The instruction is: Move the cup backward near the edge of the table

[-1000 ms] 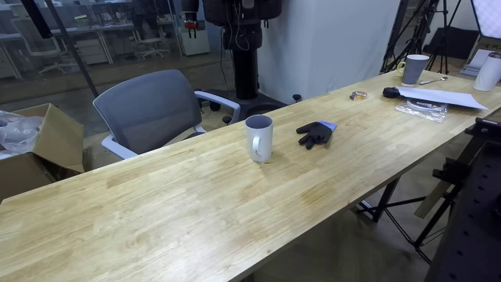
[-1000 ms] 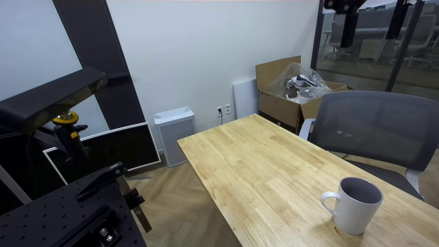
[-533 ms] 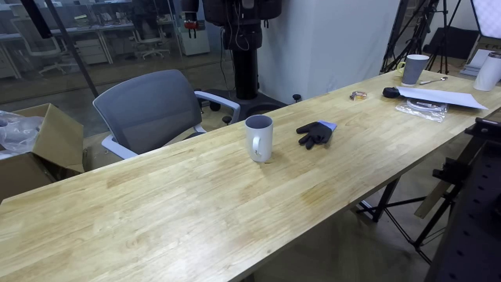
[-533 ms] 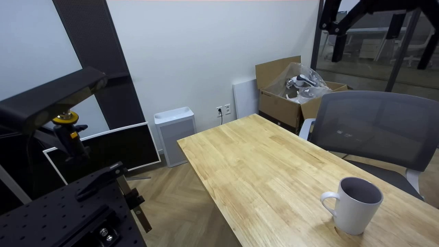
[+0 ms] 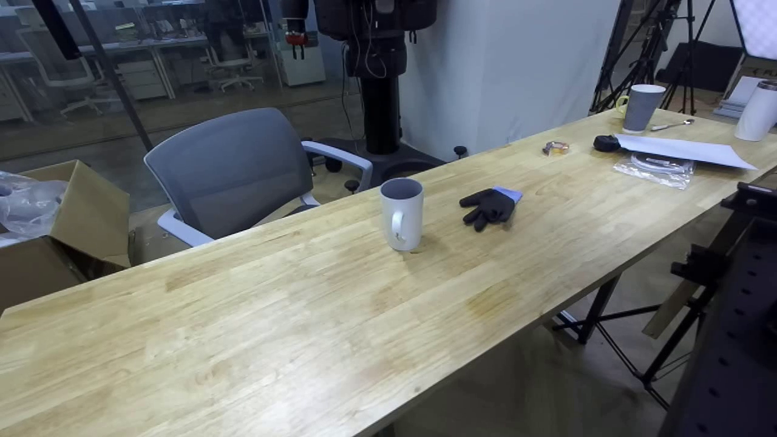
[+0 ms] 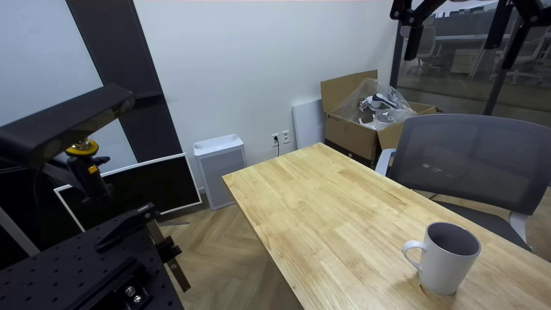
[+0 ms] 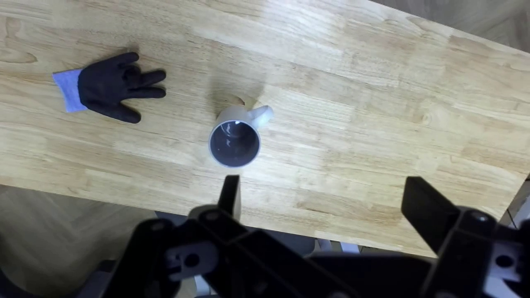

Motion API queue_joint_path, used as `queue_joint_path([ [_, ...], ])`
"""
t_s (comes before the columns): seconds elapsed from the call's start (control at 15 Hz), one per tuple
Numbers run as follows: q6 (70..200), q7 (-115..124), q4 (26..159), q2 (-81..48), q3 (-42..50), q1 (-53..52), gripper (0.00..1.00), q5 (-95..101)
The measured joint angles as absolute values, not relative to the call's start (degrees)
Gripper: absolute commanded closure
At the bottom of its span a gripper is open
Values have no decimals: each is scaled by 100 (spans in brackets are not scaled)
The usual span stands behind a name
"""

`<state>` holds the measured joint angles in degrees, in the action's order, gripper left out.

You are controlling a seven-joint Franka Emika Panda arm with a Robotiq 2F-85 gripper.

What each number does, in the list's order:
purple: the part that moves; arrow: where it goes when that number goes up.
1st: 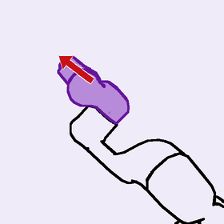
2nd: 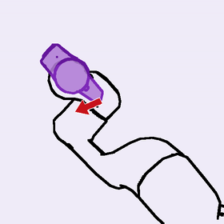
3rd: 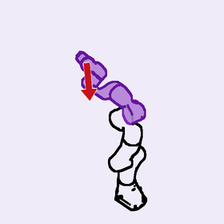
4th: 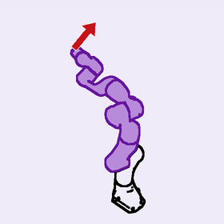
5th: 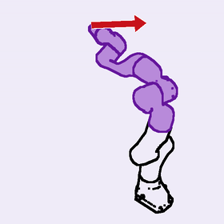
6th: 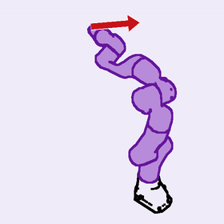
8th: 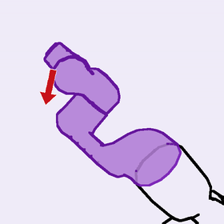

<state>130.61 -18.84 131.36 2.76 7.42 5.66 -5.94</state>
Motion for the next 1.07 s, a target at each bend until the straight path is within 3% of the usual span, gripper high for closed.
queue_joint_path([
  [0.67, 13091, -1916, 13142, 233, 742, 568, 0, -606],
  [1.07, 13763, -2183, 13169, -149, 742, 584, 0, -848],
])
